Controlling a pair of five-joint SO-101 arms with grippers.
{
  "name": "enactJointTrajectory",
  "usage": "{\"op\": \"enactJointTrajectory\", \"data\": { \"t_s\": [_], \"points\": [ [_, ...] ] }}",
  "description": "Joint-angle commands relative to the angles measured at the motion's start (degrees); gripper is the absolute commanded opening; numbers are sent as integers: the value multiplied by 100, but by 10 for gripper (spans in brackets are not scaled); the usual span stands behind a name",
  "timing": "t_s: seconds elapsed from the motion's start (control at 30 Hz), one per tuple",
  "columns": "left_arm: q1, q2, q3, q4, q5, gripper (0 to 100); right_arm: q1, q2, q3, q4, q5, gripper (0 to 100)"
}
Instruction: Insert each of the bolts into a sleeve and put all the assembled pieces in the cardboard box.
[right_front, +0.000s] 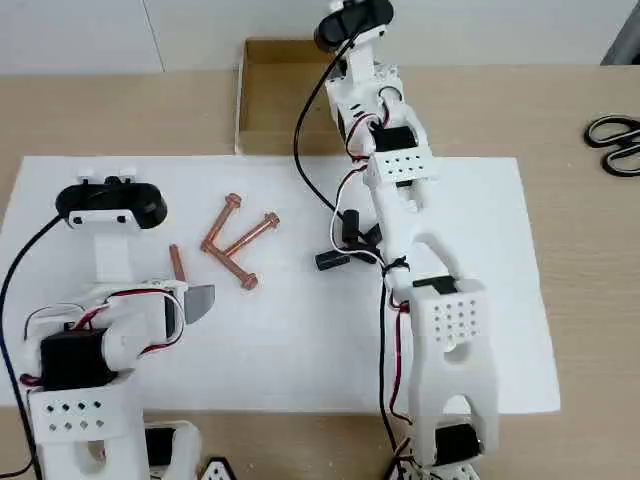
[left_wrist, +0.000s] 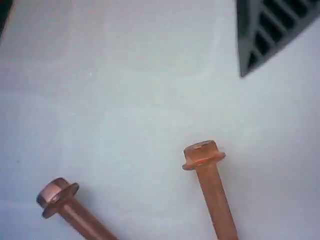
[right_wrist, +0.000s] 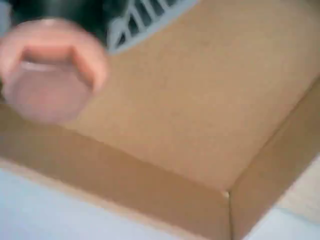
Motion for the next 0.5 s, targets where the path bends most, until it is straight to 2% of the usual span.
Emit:
{"op": "enactJointTrajectory", "data": {
  "t_s": [0.0,0.47],
  "points": [
    [-44,-70,-268,9,-9,299,40,312,-914,-180,18,4],
    [-53,-70,-242,9,-9,299,13,2484,-2892,-180,18,9]
  ]
}}
